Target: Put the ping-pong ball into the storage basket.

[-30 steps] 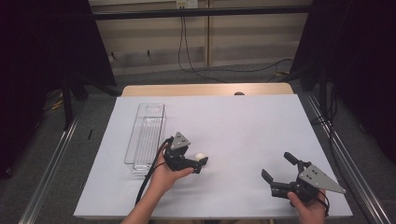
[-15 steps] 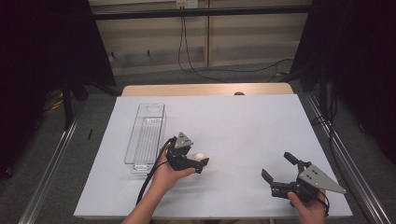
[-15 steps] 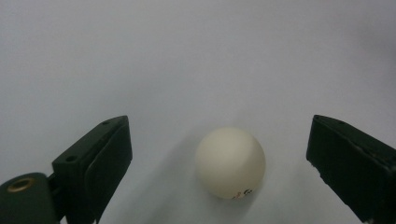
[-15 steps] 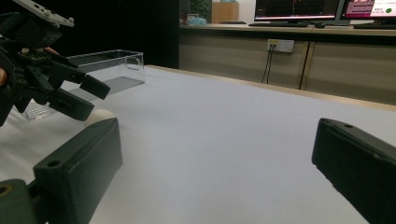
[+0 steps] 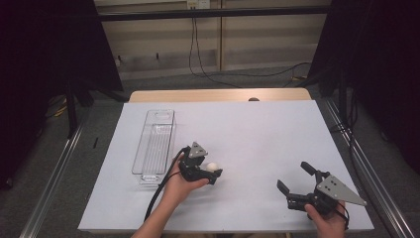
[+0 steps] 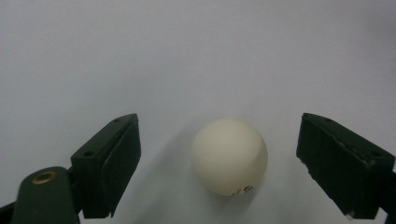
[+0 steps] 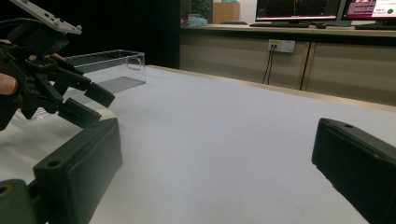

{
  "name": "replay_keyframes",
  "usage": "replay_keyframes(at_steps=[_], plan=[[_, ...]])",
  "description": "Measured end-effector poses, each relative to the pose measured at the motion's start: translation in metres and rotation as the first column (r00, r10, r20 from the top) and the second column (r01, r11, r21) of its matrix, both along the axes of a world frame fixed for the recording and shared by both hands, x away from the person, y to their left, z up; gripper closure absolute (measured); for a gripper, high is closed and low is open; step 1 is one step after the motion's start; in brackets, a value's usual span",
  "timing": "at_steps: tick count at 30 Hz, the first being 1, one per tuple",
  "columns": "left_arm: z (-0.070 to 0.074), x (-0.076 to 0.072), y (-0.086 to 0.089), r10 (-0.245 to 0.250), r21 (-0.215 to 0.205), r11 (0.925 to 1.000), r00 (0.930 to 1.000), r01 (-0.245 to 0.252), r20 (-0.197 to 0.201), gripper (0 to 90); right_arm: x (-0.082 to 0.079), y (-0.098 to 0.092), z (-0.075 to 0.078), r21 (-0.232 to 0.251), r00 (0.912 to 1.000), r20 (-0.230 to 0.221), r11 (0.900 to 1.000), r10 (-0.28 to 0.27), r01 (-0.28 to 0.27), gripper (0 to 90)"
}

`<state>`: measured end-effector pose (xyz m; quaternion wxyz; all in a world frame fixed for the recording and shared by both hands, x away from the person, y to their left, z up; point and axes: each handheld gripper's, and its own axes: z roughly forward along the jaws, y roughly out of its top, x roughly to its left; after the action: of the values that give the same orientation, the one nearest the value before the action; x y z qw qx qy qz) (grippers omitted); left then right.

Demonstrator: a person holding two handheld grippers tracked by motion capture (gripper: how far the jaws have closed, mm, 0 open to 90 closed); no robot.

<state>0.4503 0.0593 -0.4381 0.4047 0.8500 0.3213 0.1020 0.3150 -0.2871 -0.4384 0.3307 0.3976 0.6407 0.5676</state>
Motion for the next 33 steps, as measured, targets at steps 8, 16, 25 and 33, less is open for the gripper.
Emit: replay_keyframes(at_steps=[8, 16, 25, 33], plan=[[-0.004, 0.002, -0.001, 0.001, 0.008, 1.0000, 0.9999, -0.001, -0.013, 19.5, 0.000, 0.000, 0.000, 0.003, 1.0000, -0.001, 1.000, 0.004, -0.004, 1.2], [-0.007, 0.004, -0.003, -0.015, 0.012, 0.9998, 0.9994, 0.015, -0.032, 27.5, 0.000, 0.000, 0.000, 0.005, 1.0000, -0.001, 1.000, 0.003, -0.003, 1.2], [-0.010, 0.006, -0.003, -0.011, 0.024, 0.9997, 0.9992, 0.012, -0.038, 34.0, 0.000, -0.001, 0.000, 0.000, 1.0000, 0.000, 1.000, 0.006, -0.006, 1.2], [-0.012, 0.006, -0.004, -0.018, 0.009, 0.9998, 0.9981, 0.019, -0.059, 39.3, 0.000, -0.001, 0.000, 0.001, 1.0000, 0.000, 1.000, 0.010, -0.010, 1.2]])
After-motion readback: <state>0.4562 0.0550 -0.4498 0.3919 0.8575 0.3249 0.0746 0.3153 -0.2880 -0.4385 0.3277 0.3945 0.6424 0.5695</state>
